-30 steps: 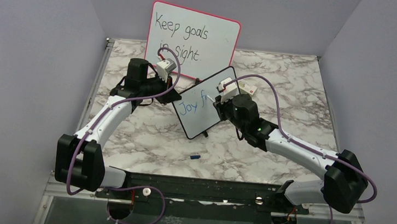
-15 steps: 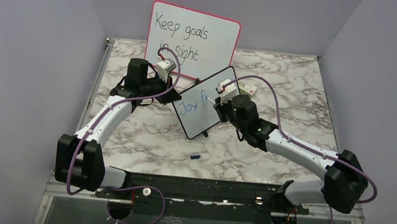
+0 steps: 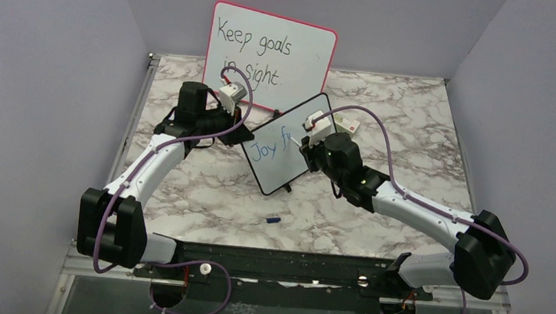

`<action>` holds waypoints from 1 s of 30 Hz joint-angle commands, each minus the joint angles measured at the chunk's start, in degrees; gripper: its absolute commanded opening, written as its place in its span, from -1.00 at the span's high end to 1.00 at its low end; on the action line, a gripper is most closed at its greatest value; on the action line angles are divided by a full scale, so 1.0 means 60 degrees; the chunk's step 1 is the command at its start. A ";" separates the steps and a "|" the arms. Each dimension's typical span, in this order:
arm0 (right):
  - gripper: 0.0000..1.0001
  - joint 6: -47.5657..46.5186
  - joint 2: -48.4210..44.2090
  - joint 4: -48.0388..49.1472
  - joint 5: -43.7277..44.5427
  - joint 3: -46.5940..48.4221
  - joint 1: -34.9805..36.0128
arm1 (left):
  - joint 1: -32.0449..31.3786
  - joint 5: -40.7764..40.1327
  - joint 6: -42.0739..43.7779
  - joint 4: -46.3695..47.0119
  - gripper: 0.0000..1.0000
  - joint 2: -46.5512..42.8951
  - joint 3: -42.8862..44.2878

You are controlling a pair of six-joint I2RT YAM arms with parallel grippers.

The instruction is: Write a sentence on the whiteboard

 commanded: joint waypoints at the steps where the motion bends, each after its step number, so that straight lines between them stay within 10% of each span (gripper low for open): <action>1: 0.99 0.0109 -0.0131 0.0113 -0.0114 -0.0163 -0.0063 | -0.0082 -0.0889 0.0535 -0.0824 1.00 0.0366 -0.0175; 30: 0.99 0.0032 0.0212 0.0711 -0.0453 0.0278 -0.0254 | -0.0099 -0.0843 0.0563 -0.0854 1.00 0.0375 -0.0160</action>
